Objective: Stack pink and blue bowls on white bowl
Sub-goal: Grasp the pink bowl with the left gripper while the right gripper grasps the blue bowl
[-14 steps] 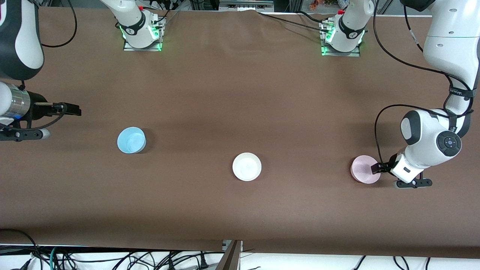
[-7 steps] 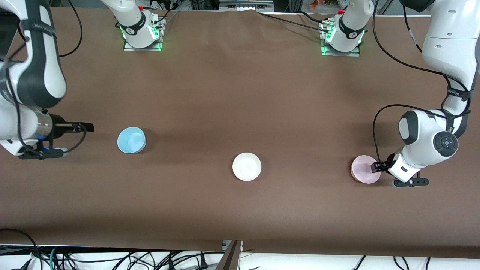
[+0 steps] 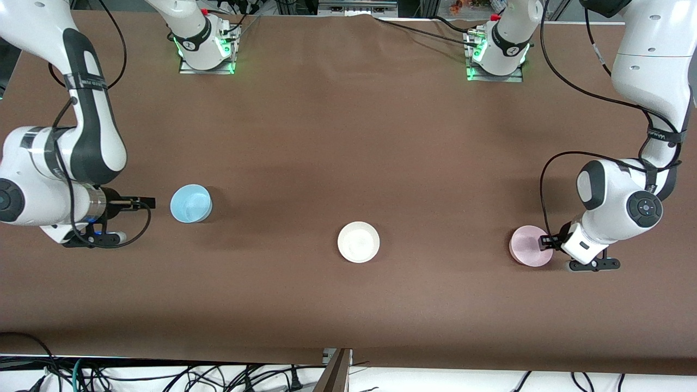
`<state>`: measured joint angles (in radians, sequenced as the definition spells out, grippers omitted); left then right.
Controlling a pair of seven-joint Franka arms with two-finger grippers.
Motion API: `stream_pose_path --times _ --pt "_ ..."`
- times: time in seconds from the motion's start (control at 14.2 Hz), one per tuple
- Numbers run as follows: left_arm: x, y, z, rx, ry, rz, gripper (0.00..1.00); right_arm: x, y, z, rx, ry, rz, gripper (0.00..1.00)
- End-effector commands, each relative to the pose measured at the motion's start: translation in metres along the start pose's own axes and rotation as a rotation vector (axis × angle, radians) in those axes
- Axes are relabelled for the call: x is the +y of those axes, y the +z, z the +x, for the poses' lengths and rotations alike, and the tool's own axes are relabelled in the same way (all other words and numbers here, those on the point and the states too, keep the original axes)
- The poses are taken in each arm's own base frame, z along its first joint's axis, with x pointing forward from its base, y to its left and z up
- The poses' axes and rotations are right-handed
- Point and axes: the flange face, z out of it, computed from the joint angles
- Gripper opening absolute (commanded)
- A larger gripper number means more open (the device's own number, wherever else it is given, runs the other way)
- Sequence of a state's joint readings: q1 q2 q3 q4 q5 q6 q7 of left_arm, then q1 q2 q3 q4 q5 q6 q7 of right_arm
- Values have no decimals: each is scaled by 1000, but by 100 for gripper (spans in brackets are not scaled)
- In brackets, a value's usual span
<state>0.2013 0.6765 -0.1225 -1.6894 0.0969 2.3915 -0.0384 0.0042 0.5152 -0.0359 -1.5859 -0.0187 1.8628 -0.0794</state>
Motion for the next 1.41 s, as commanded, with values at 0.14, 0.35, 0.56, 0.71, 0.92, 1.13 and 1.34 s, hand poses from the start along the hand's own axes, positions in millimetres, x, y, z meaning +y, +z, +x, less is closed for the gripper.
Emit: stream_pose_path --times 0.14,0.35,0.56,0.71,0.92,1.13,1.34 --pt "3 -8 -1 9 0 16 41 -3 29 -5 39 31 50 100" --pt "3 -8 -2 8 0 16 34 -2 50 -5 68 47 63 100" --pt "3 -8 -2 6 0 17 30 -1 67 -7 97 80 106 100" --pt "4 -8 -2 6 1 16 21 0 78 -7 114 86 103 100" --pt "8 -8 -2 5 8 15 10 5 94 -10 125 97 102 100" --pt "11 -9 -2 6 11 16 0 4 106 -14 125 103 108 99" --pt "14 -11 -1 9 15 14 0 3 109 -16 121 141 166 99"
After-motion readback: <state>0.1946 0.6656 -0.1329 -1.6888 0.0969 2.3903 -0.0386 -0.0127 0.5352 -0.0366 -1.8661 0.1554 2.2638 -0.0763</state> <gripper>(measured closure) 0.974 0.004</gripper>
